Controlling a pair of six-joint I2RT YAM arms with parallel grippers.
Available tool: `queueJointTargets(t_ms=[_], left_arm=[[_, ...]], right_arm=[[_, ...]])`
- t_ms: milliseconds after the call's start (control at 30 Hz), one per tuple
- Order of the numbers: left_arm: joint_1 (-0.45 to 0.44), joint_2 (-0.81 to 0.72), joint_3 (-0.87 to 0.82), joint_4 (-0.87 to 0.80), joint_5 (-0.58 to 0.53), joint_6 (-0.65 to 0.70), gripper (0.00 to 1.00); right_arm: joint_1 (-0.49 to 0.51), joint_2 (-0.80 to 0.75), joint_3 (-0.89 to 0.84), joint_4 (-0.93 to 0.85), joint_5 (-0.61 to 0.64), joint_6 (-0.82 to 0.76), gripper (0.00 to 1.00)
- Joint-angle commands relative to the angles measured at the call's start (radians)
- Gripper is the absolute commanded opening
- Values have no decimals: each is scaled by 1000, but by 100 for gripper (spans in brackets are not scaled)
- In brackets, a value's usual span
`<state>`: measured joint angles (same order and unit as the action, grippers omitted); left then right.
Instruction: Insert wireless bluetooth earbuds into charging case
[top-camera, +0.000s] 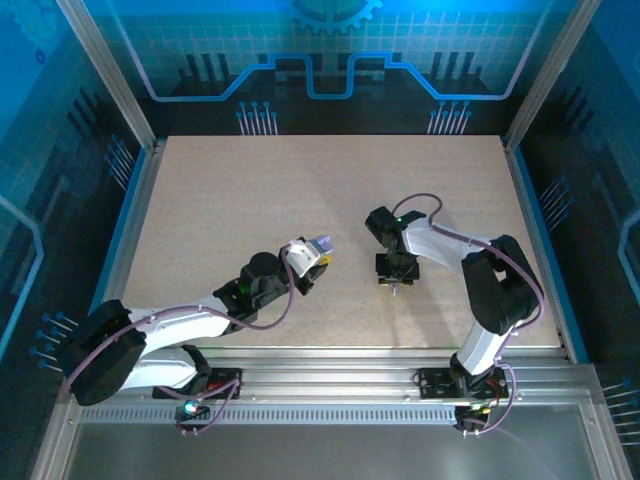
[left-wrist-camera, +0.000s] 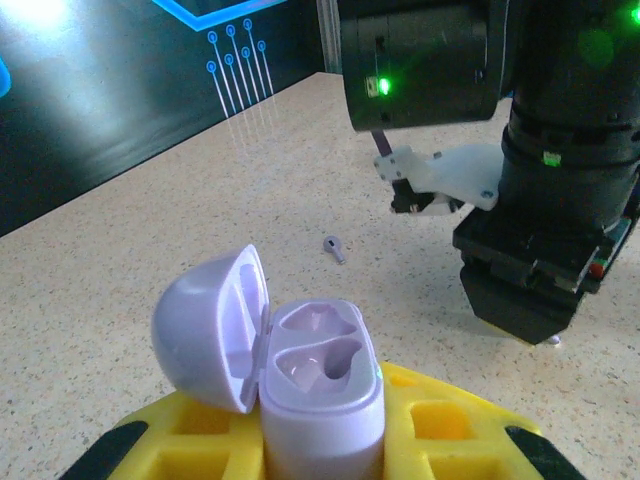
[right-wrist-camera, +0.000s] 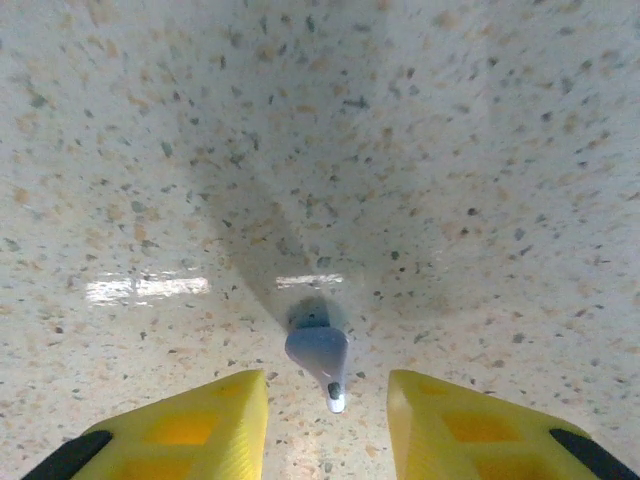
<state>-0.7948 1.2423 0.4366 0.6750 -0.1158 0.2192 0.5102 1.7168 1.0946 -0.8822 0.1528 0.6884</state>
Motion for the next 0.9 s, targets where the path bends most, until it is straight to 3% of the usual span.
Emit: queueJointTargets(t_ms=[0, 867], left_arm=[[6, -29, 32, -11, 6, 23, 17], [6, -33, 31, -26, -1, 24, 17]], right_arm=[[-20, -21, 47, -89, -7, 0, 37], [-58, 119, 65, -46, -79, -27, 36]])
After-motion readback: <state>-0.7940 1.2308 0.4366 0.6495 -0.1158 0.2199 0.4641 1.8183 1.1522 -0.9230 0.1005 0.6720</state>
